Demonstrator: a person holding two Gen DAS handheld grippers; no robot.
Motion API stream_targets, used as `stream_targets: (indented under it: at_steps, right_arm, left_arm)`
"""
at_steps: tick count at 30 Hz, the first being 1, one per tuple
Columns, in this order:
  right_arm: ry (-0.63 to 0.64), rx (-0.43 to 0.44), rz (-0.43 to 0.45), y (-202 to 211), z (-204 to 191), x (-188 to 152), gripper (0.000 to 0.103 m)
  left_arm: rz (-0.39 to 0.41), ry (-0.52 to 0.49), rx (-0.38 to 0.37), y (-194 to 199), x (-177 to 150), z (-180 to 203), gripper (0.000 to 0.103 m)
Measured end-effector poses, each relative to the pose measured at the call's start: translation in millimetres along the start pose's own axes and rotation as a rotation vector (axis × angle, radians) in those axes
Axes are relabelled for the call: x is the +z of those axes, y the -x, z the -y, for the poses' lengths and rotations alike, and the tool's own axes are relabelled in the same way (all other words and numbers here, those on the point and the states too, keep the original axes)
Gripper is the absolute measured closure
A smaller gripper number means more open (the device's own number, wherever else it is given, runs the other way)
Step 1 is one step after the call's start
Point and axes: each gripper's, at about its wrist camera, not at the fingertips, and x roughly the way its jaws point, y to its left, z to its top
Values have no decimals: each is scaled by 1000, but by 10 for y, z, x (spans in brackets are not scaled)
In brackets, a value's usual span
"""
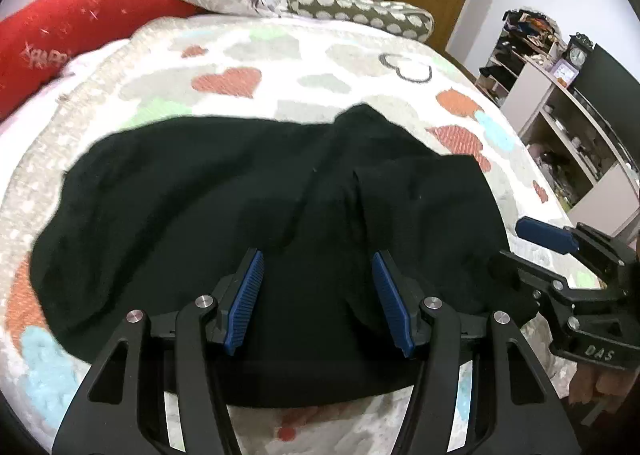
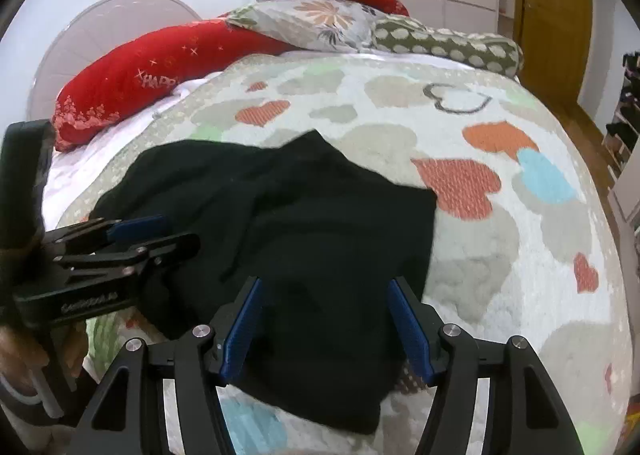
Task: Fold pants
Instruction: 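Smooth the folded pants flat with both grippers pressing on the fabric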
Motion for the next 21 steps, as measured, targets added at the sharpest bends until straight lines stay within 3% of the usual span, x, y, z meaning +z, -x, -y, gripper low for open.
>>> stream_targets:
  at_steps: [5, 10, 21]
  right_arm:
    - [12, 23, -14, -161, -137, 85, 39]
    - [62, -11, -60, -416, -329, 48, 38]
    - [4, 13, -27, -267, -237, 112, 38]
  left_arm:
    - [24, 21, 28, 135, 2, -91, 46]
    - [38, 30, 58, 238, -24, -158, 46]
    - [47, 68, 54, 323, -18, -241, 46]
